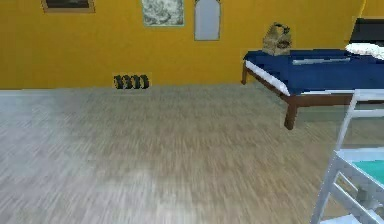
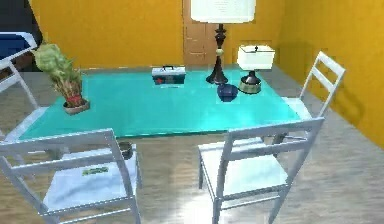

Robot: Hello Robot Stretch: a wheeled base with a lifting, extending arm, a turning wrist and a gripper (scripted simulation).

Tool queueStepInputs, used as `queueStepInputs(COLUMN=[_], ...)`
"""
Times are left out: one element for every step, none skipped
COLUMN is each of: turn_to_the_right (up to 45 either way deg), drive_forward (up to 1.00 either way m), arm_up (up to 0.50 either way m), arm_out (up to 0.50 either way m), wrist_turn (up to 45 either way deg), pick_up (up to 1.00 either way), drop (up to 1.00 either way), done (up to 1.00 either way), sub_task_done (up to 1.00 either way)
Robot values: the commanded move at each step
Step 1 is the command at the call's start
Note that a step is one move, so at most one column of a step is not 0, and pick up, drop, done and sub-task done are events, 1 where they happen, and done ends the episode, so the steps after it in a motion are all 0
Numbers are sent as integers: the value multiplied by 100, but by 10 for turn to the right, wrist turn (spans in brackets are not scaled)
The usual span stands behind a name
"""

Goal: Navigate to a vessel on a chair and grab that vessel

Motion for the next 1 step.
queueStepInputs(turn_to_the_right=[-180], drive_forward=[0], arm_up=[0], arm_out=[0], wrist_turn=[0], pick_up=[0], drop=[0], done=[0], sub_task_done=[0])
